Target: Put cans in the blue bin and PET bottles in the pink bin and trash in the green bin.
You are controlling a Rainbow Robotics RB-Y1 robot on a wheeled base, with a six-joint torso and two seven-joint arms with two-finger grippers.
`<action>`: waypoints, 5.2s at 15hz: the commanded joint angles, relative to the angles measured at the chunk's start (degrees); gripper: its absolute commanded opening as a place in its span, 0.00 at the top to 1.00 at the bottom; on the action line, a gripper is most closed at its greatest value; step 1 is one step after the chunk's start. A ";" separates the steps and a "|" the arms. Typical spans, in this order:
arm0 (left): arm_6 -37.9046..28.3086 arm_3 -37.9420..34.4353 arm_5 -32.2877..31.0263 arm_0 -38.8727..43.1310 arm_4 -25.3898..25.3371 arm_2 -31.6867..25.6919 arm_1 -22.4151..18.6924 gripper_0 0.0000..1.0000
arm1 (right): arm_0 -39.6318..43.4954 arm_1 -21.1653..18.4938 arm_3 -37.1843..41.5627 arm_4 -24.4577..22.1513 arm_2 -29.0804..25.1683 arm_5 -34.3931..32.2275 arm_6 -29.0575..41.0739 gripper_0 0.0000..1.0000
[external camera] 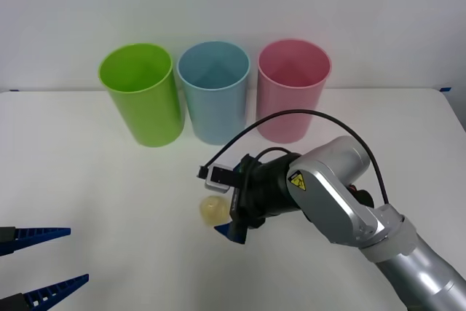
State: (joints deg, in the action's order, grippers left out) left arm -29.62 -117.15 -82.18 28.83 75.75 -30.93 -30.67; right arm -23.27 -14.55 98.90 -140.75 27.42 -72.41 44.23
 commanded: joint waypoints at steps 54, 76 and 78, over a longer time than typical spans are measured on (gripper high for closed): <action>0.00 -0.01 0.00 -0.01 0.01 0.00 0.00 0.00 | -2.92 4.97 -9.61 -7.79 3.60 1.83 1.83 1.00; 0.00 -0.01 0.00 -0.01 0.01 0.00 0.00 0.00 | 0.86 -5.75 7.80 19.81 -2.99 5.00 -0.55 1.00; 0.00 -0.01 0.00 -0.01 0.01 0.00 0.00 0.00 | 0.59 -5.05 8.76 21.13 -5.89 5.00 -0.63 1.00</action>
State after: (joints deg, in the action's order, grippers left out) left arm -29.62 -117.16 -82.18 28.83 75.76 -30.94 -30.67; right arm -22.55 -19.92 107.32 -120.19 22.61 -67.40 43.61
